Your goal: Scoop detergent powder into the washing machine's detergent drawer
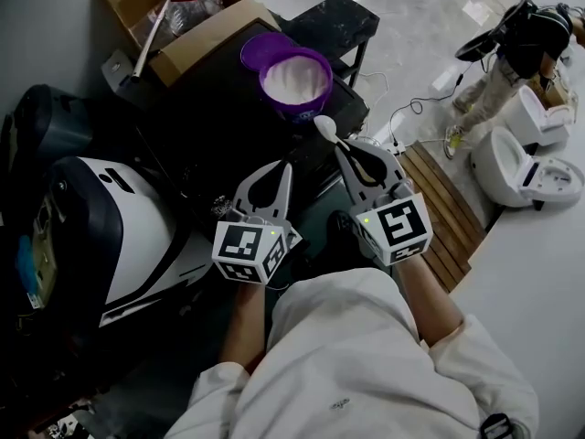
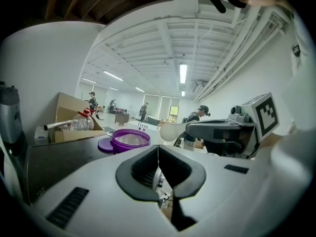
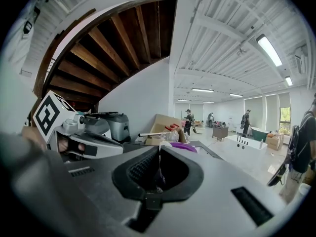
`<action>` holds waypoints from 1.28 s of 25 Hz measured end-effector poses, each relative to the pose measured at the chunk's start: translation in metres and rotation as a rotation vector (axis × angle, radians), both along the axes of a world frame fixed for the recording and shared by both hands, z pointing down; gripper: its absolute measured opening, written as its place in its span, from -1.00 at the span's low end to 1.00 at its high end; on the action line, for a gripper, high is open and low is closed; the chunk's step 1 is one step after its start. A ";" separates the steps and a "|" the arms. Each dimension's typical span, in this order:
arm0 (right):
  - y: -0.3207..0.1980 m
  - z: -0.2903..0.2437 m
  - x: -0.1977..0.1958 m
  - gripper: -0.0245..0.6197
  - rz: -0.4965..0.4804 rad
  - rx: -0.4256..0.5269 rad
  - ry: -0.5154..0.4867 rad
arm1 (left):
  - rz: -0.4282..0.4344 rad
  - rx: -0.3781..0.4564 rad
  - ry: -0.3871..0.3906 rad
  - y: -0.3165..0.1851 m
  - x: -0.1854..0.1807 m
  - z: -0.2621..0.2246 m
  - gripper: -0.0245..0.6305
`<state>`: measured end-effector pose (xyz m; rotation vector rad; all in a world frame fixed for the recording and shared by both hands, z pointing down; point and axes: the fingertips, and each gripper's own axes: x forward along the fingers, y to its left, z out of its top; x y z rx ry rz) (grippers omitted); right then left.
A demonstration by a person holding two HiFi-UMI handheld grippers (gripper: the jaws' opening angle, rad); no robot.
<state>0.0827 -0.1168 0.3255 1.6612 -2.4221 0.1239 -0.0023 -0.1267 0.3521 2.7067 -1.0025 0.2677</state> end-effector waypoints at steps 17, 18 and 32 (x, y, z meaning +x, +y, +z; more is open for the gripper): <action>-0.056 0.007 0.035 -0.89 -0.090 -0.008 0.007 | -0.075 -0.006 -0.031 -0.040 0.037 0.004 -0.87; -0.060 0.008 0.037 -0.89 -0.096 -0.009 0.013 | -0.080 -0.006 -0.032 -0.042 0.039 0.004 -0.87; -0.104 0.015 0.056 -0.89 -0.194 -0.011 0.053 | -0.150 -0.019 -0.042 -0.067 0.067 0.009 -0.87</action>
